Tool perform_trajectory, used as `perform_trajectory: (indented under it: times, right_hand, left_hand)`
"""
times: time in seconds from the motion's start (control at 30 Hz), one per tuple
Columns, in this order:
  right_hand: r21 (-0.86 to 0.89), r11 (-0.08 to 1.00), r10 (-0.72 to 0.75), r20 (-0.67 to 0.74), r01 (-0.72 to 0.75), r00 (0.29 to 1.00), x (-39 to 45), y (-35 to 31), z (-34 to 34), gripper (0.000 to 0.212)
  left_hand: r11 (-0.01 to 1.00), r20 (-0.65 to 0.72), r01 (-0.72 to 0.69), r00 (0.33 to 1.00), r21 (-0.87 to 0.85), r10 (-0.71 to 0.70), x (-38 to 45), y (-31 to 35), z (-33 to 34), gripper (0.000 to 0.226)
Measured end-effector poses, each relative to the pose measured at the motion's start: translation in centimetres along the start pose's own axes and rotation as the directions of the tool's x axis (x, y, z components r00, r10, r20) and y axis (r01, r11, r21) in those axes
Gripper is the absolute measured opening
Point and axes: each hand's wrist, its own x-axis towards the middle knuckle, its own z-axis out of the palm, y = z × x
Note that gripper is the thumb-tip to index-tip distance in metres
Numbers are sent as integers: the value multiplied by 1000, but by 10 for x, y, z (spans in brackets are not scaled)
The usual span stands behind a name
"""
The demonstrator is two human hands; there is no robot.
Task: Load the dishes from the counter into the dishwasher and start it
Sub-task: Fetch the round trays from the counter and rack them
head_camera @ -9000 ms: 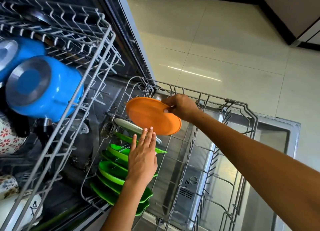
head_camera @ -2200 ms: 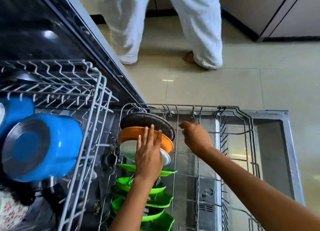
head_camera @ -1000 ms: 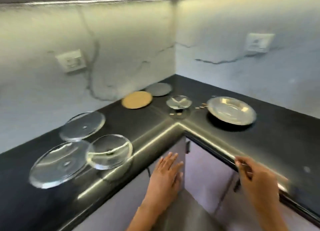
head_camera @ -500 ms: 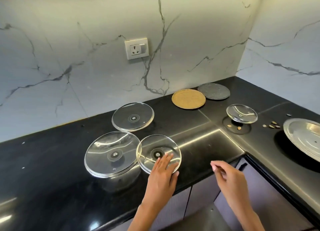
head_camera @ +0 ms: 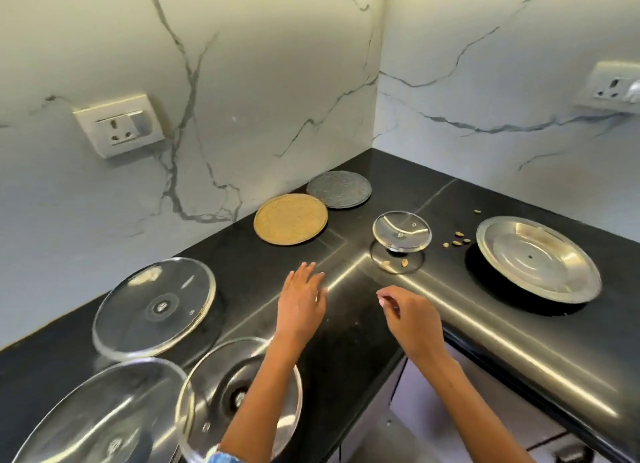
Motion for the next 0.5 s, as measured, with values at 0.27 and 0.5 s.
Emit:
perform_trajectory:
  times: [0.27,0.5]
  right_hand:
    - [-7,1000,7,26,-7,1000,89,34,21,12]
    - [13,999,36,74,-37,997,111,62,30,14]
  left_hand:
    - [958,171,57,979,279,-108,128,-50,61,50]
    - [945,157,40,983,325,-95,180,-88,99,41]
